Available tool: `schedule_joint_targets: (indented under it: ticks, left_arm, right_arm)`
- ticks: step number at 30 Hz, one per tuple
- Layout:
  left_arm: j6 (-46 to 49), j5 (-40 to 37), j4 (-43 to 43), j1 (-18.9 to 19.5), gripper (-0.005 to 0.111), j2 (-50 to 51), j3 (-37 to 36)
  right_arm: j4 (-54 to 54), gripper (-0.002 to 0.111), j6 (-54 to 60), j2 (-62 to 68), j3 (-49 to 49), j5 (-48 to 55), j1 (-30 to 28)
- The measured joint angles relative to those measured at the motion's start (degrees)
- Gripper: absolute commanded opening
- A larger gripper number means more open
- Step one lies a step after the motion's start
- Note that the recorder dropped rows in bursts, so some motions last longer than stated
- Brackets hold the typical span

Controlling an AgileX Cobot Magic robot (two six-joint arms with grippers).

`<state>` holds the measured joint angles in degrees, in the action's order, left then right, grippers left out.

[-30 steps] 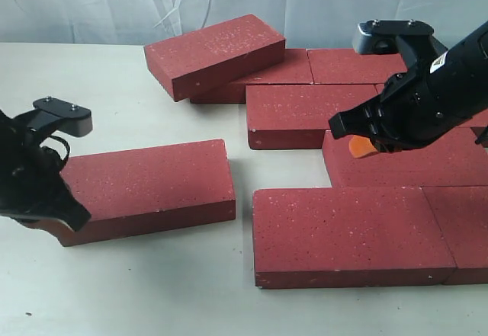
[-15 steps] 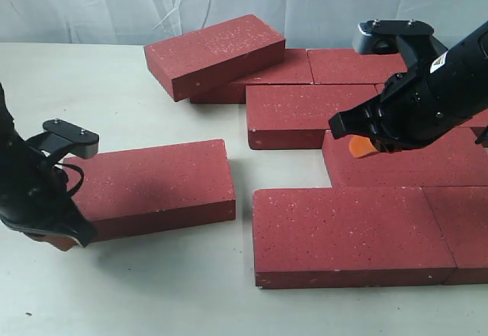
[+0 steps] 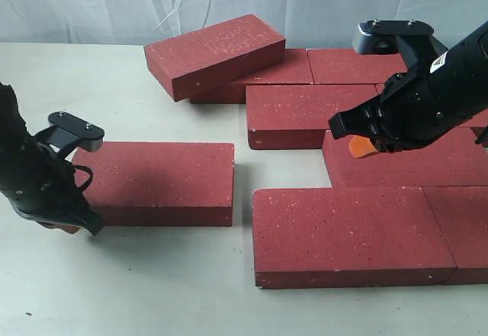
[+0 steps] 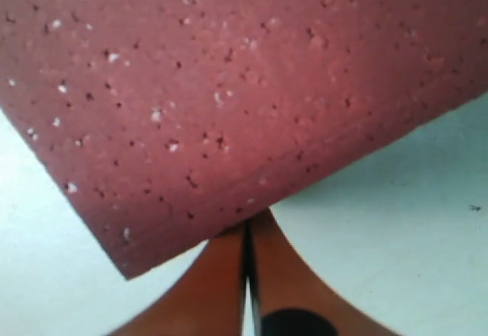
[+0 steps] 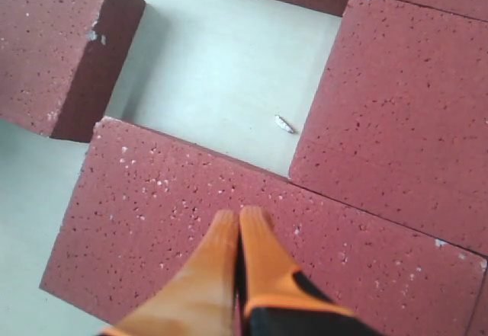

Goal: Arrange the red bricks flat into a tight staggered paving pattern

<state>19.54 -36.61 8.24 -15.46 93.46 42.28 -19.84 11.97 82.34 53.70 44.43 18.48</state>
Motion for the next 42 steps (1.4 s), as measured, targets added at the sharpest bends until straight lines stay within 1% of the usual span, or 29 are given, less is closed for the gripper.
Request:
schedule_joint_targets:
  ticks: [5, 8, 12, 14, 23, 30, 33, 34, 37, 42]
  left_arm:
    - [0.00, 0.59, 1.41, 0.00, 0.000, 0.38, 0.00]
    - [1.55, 0.59, 4.89, 0.00, 0.000, 0.38, 0.00]
    - [7.50, 0.46, 12.18, 0.00, 0.000, 0.38, 0.00]
    - [9.28, 0.46, 13.94, 0.00, 0.000, 0.38, 0.00]
    - [10.54, 5.85, 16.48, 0.00, 0.000, 0.38, 0.00]
    - [10.70, 7.07, 18.60, 0.00, 0.000, 0.38, 0.00]
    - [11.93, 6.88, 22.58, 0.00, 0.000, 0.38, 0.00]
    - [13.72, 6.44, 25.24, 0.00, 0.000, 0.38, 0.00]
    - [17.89, 5.62, 30.23, -0.93, 0.000, 0.38, -0.08]
    - [19.63, 6.18, 32.46, -3.74, 0.000, 0.38, -0.08]
  right_arm:
    - [0.00, -0.001, 0.00, 0.00, 0.00, 0.00, 0.00]
    - [0.00, -0.001, 0.00, 0.00, 0.00, 0.00, 0.00]
    - [0.00, -0.001, 0.00, 0.00, 0.00, 0.00, 0.00]
    - [0.00, -0.001, 0.00, 0.00, 0.00, 0.00, 0.00]
    - [0.00, -0.001, 0.00, 0.00, 0.00, 0.00, 0.00]
    - [0.00, -0.001, 0.00, 0.00, 0.00, 0.00, 0.00]
    - [0.00, -0.001, 0.00, 0.00, 0.00, 0.00, 0.00]
    - [0.00, -0.001, 0.00, 0.00, 0.00, 0.00, 0.00]
    - [0.00, -0.001, 0.00, 0.00, 0.00, 0.00, 0.00]
    - [0.12, -0.001, 0.00, 0.00, 0.00, 0.00, 0.00]
